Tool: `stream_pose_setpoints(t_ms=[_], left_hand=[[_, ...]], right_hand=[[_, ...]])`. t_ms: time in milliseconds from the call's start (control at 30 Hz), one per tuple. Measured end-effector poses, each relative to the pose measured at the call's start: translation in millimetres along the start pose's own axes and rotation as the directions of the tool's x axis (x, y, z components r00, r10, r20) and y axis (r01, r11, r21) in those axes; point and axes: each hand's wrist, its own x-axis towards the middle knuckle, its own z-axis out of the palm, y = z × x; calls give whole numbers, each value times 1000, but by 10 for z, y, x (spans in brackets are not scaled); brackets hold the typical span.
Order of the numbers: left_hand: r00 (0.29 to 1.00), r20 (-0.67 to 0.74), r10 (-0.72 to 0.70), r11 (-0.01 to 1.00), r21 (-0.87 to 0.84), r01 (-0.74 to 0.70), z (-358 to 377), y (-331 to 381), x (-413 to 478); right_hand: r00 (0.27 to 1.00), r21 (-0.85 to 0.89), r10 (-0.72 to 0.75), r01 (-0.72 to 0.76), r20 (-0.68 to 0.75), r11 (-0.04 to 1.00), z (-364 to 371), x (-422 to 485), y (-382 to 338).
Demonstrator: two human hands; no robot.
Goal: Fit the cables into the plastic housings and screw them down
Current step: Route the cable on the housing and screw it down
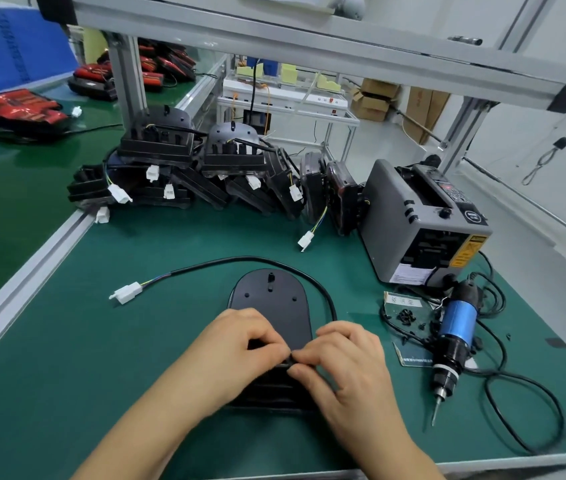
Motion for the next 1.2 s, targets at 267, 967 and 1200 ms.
stream_pose_setpoints(t_ms=[267,967,1200], left_hand=[[995,4,-104,992,-74,104,-51,40,75],[993,-20,-113,988,-105,110,47,-1,-1],[994,-12,-109,989,-96,108,40,-3,3]], right_hand=[[997,31,32,-34,67,999,-9,23,-15],[737,-607,554,-248,388,755,-319,476,1384],[754,-650,513,-153,409,744,-290,452,1420]])
